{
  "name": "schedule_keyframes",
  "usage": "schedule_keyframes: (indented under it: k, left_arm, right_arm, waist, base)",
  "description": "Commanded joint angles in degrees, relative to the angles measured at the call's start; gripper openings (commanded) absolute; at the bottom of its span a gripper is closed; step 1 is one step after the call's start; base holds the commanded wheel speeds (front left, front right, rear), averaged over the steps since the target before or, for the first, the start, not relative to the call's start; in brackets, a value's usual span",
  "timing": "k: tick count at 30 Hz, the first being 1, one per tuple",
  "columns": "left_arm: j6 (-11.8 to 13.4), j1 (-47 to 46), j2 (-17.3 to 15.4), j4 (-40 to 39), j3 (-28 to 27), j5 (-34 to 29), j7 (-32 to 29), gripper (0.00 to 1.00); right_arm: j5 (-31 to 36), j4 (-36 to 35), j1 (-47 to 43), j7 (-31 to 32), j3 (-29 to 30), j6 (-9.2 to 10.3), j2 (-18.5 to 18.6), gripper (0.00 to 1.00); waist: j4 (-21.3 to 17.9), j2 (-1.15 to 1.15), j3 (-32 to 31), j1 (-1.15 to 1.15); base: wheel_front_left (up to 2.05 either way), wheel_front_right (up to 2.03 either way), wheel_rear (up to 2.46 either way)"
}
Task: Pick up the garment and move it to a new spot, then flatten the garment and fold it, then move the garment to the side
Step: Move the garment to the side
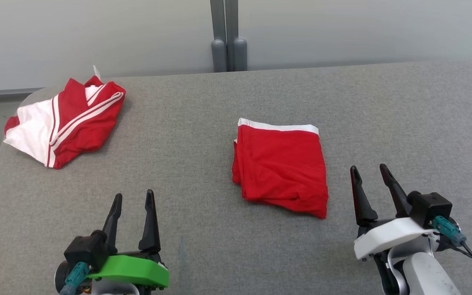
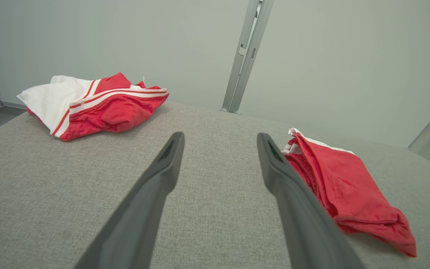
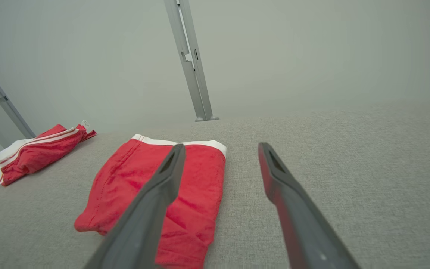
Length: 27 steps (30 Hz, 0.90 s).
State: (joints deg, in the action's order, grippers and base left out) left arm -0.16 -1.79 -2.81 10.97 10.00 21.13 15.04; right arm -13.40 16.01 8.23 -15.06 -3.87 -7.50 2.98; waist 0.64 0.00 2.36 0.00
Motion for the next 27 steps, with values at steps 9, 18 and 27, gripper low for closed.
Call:
schedule_keyframes:
  k: [9, 18, 27]
  left_arm:
    - [0.3, 0.0, -0.2, 0.1, 1.2, 1.0, 0.2, 1.0]
    - [0.3, -1.5, -0.2, 0.4, 2.5, 1.9, 0.2, 1.0]
    - [0.3, -2.6, -0.2, 0.7, 3.4, 2.3, 0.2, 1.0]
  right_arm:
    - [-3.2, 7.0, 7.0, 8.6, 0.9, 0.02, 4.1, 1.0]
    - [-10.8, 15.3, 16.0, 23.2, -3.4, 0.01, 9.9, 1.0]
    - [-17.1, 27.1, 22.5, 28.0, -7.4, 0.01, 11.9, 1.0]
  waist:
    - [2.1, 0.0, 0.7, 0.0]
    - [6.3, 0.0, 2.3, 0.0]
    - [10.9, 0.0, 4.4, 0.0]
  base:
    - [0.0, 0.0, 0.0]
    - [0.0, 0.0, 0.0]
    - [0.0, 0.0, 0.0]
